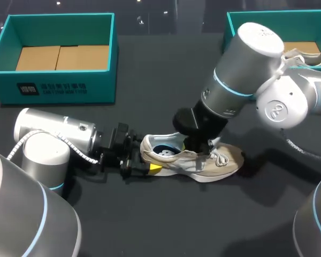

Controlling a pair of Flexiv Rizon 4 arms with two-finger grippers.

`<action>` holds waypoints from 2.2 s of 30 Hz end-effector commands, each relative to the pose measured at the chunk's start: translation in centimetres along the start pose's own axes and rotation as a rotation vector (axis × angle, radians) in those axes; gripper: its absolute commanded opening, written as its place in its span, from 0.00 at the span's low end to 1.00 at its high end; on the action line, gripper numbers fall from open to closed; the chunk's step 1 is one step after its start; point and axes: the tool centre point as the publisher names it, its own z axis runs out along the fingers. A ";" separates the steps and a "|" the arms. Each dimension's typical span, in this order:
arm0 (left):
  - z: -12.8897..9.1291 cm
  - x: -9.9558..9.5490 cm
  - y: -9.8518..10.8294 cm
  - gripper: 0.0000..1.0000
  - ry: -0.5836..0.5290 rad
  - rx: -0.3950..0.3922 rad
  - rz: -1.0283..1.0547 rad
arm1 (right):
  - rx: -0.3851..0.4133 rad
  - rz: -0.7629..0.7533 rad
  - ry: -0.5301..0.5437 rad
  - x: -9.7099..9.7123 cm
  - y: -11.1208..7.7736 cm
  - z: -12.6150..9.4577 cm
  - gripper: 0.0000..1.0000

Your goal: Take the shoe out of the shoebox, open the shoe tongue, remove and reinsert the insole, then place the shoe into the shoebox

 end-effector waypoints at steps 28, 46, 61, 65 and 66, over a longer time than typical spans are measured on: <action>0.3 0.0 0.4 0.00 -0.002 -0.002 -0.001 | -0.181 -0.298 0.014 -1.3 3.8 -3.8 0.00; 0.3 0.0 0.4 0.00 -0.002 -0.002 -0.001 | -0.183 -0.391 0.074 -1.0 7.8 -3.4 0.00; 0.3 0.0 0.4 0.00 -0.002 -0.002 -0.001 | -0.106 -0.156 0.108 -0.5 7.3 -3.9 0.49; 0.3 0.0 0.4 0.00 -0.002 -0.002 -0.001 | -0.104 -0.041 0.126 -0.5 6.4 -3.9 0.67; 0.3 0.0 0.4 0.00 -0.002 -0.002 -0.001 | -0.111 -0.020 0.125 -0.5 6.3 -3.9 0.66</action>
